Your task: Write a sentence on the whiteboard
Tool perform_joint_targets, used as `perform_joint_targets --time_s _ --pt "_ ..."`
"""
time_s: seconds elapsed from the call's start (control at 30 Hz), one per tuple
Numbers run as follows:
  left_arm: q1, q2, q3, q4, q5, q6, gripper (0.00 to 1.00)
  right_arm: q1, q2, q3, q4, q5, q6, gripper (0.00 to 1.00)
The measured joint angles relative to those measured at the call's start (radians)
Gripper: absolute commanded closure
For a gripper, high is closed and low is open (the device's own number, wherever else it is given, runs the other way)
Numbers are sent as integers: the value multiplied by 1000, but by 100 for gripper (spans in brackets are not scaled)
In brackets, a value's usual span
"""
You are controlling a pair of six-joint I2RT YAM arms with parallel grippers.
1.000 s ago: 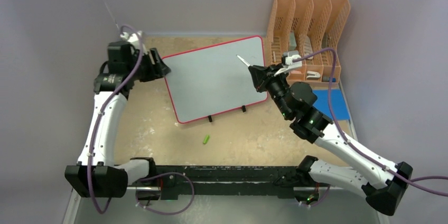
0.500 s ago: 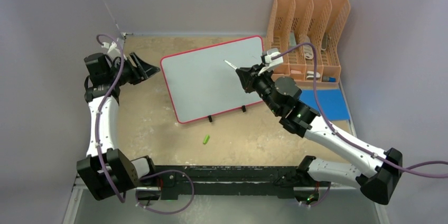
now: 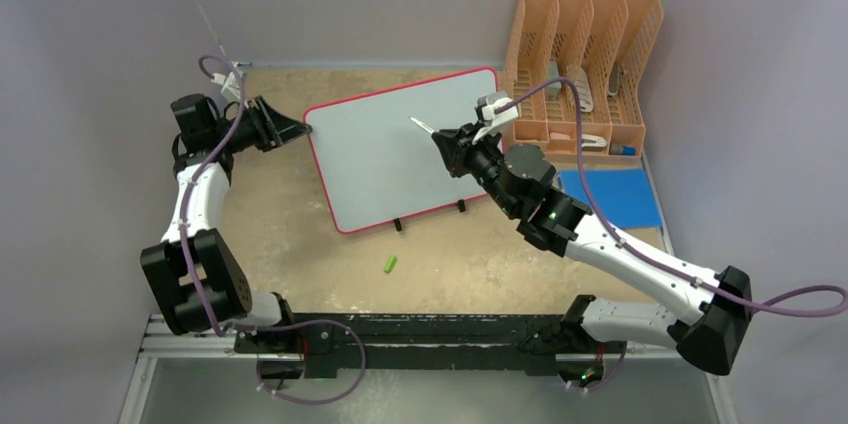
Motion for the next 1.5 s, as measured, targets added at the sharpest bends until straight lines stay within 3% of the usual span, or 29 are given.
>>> perform_joint_targets --time_s 0.27,0.67,1.5 --pt "-4 18 -60 118 124 -40 70 24 32 6 11 0 -8 100" --pt "-56 -4 -106 132 139 -36 87 71 72 19 45 6 -22 100" --pt "-61 -26 -159 120 152 35 100 198 208 94 77 127 -105 100"
